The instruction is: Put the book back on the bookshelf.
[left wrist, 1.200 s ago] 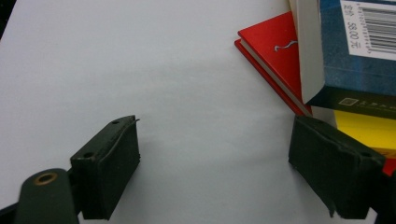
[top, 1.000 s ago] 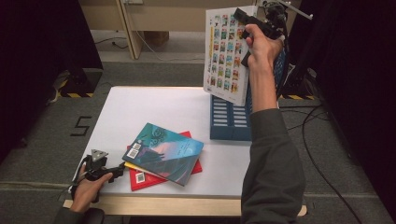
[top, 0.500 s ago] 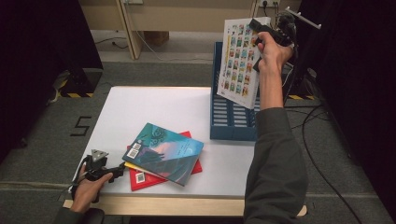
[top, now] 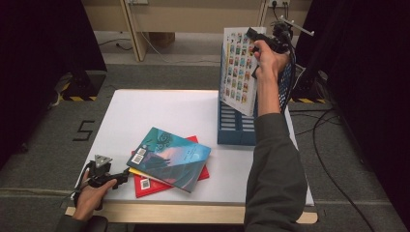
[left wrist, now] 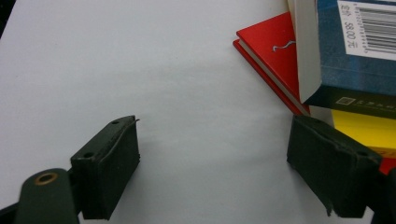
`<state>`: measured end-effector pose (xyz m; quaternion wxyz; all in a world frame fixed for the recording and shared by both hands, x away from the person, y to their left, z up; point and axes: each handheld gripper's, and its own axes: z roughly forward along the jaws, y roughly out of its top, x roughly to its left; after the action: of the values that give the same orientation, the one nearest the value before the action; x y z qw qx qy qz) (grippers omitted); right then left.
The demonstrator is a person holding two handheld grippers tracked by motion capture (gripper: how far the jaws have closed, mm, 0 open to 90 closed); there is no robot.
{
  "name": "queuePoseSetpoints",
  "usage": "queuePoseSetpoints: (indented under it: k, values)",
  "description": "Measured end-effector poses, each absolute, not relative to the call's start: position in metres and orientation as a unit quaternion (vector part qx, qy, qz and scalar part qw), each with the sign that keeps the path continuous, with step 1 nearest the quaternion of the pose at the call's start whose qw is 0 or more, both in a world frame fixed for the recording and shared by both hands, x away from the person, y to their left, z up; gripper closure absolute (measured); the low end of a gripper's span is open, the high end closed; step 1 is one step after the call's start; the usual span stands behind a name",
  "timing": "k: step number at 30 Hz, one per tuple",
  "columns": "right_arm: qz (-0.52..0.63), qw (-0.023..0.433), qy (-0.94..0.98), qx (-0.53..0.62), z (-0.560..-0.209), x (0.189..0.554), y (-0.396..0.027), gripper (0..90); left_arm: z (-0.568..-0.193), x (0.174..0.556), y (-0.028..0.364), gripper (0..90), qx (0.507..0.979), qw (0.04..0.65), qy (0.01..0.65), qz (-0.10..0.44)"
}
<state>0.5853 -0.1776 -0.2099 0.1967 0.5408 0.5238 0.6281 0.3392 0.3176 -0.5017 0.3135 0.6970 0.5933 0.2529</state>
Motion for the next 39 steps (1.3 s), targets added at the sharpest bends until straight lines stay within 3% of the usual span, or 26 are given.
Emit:
queuePoseSetpoints:
  k: [9,23,39]
  values:
    - [0.627,0.204,0.53,0.534,-0.226,0.577,-0.175,70.7,-0.502,0.339,0.317,16.0,0.697,0.313,0.593,0.253]
    - [0.606,0.172,0.527,0.571,-0.292,0.577,-0.173,70.0,-0.501,0.339,0.317,16.3,0.699,0.311,0.592,0.253]
    - [0.611,0.164,0.554,0.541,-0.31,0.549,-0.189,65.1,-0.501,0.339,0.317,16.3,0.699,0.31,0.592,0.253]
